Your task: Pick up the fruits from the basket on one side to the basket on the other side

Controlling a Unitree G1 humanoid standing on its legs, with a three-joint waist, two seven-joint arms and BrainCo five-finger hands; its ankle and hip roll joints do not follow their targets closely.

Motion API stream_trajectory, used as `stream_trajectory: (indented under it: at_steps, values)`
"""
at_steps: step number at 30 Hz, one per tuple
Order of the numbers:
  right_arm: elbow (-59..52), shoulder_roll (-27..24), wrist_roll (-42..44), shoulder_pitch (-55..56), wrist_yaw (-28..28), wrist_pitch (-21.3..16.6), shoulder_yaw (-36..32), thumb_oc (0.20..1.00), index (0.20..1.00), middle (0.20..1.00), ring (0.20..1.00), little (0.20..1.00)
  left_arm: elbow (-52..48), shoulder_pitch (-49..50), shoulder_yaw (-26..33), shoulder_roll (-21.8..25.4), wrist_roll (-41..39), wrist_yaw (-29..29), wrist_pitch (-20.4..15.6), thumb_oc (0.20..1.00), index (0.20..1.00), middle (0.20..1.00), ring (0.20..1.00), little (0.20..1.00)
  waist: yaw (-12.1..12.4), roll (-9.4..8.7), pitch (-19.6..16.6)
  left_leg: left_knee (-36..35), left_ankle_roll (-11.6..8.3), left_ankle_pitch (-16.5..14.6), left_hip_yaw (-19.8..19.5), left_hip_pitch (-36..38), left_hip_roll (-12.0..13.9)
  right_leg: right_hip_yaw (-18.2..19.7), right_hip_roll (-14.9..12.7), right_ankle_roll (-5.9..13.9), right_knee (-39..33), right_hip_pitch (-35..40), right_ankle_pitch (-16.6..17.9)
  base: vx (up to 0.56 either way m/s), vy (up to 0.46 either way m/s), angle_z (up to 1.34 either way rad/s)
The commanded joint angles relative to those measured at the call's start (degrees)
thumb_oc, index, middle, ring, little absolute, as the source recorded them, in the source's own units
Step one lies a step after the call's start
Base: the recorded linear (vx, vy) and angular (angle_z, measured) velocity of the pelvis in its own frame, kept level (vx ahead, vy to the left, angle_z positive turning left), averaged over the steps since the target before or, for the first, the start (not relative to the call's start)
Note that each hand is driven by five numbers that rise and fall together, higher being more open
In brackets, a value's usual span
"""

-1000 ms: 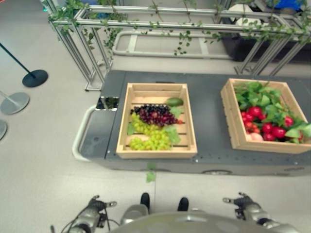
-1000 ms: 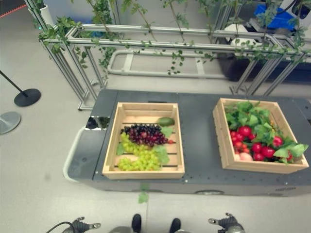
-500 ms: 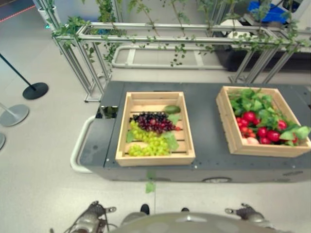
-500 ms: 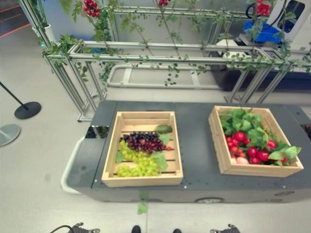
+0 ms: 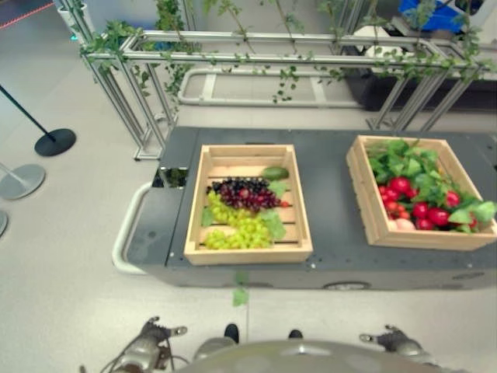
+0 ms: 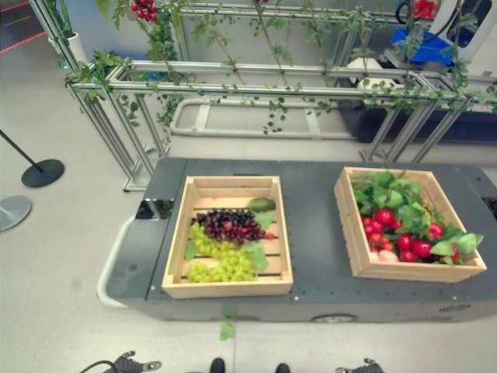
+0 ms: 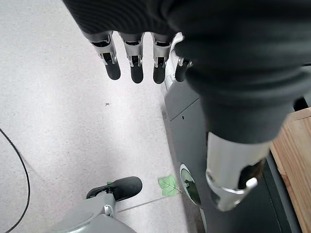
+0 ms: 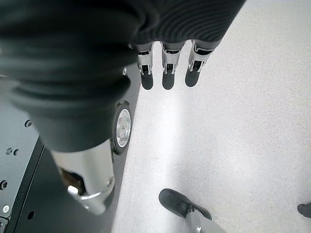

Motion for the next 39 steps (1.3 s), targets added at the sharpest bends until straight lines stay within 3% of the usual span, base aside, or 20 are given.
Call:
stream_trajectory:
  at_steps: [1,7,8,9,13,25,39]
  values:
    - [-0.32,-1.64,-0.55,-2.31,-0.43,0.16,1.44,1.0,1.0,1.0,1.0,1.0,-3.82,-0.85,0.72,1.26,-2.54,-0.79,-1.52,1.0,1.0,1.0,1.0,1.0,-0.5,-0.6,1.06,1.6,-0.02,-2.18,-0.24,-1.41,-1.81,1.53,0.03,4.06,1.96,0.12,-1.84,0.0,0.0,0.0]
    - [-3.9,-4.19,-1.05,-0.87,0.3,0.15,-0.49,1.0,1.0,1.0,1.0,1.0,-29.06,8.09,2.37,7.72,-4.64,-4.99,-1.84,1.0,1.0,1.0,1.0,1.0,0.01,-0.05,1.82,1.94,-0.15,-1.85,-0.78,-2.14,-1.71,0.9,0.0,4.21,2.12,-0.4,-1.71,-0.01,-0.001,0.02]
    - [-3.94,-4.16,-1.06,-0.81,0.3,0.17,-0.44,1.0,1.0,1.0,1.0,1.0,-29.29,8.29,2.46,7.78,-4.64,-5.03,-1.7,1.0,1.0,1.0,1.0,1.0,-0.02,-0.08,1.78,1.94,-0.15,-1.85,-0.79,-2.13,-1.7,0.89,0.0,4.21,2.12,-0.38,-1.71,-0.02,-0.007,0.12]
    - [-4.07,-4.73,-1.21,-0.46,0.63,0.25,-1.08,1.0,1.0,1.0,1.0,1.0,-36.87,11.13,4.33,9.78,-5.52,-5.99,-2.03,1.0,1.0,1.0,1.0,1.0,0.26,-0.03,1.93,1.95,-0.19,-1.77,-0.94,-2.13,-1.64,0.69,-0.02,4.26,2.05,-0.26,-1.71,-0.01,-0.008,0.08]
    - [-3.55,-4.93,-1.64,-0.53,0.94,0.67,-1.55,1.0,1.0,1.0,1.0,1.0,-46.51,12.26,5.9,11.83,-5.8,-6.71,-2.25,1.0,1.0,1.0,1.0,1.0,0.61,-0.1,1.88,1.4,-0.28,-1.63,-1.16,-1.53,-1.63,0.22,0.03,4.3,1.72,0.21,-1.83,-0.01,-0.007,0.06]
    - [-2.72,-3.52,-2.58,0.01,2.16,1.66,-0.06,1.0,1.0,1.0,1.0,1.0,-52.37,3.75,4.39,11.8,-5.23,-6.24,-2.04,1.0,1.0,1.0,1.0,1.0,0.12,-0.56,1.21,0.42,-0.45,-1.92,-1.06,0.22,-1.48,0.25,0.19,4.18,1.19,1.62,-2.16,0.0,-0.002,0.01]
    - [-2.32,-2.34,-4.61,0.09,1.76,1.12,3.24,1.0,1.0,1.0,1.0,1.0,-45.05,-13.08,-2.38,10.2,-2.34,-1.17,-3.93,1.0,1.0,1.0,1.0,1.0,-2.38,-1.13,0.65,-0.16,-0.69,-2.31,0.29,0.89,-1.21,1.41,0.64,4.15,0.52,1.71,-1.82,0.0,0.0,-0.01]
